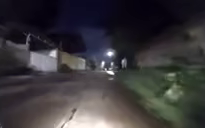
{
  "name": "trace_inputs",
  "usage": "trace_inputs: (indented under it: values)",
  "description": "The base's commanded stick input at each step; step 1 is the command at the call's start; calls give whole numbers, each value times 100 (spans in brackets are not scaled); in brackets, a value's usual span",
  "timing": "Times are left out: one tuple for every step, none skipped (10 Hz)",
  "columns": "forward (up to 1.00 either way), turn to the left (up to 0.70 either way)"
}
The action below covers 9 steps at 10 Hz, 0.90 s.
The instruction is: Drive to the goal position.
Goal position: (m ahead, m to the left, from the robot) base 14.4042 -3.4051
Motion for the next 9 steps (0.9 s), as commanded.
trace_inputs:
  values:
    - [70,0]
    - [70,-6]
    - [70,-33]
    - [70,-35]
    - [70,-35]
    - [70,0]
    - [70,0]
    - [70,0]
    - [70,0]
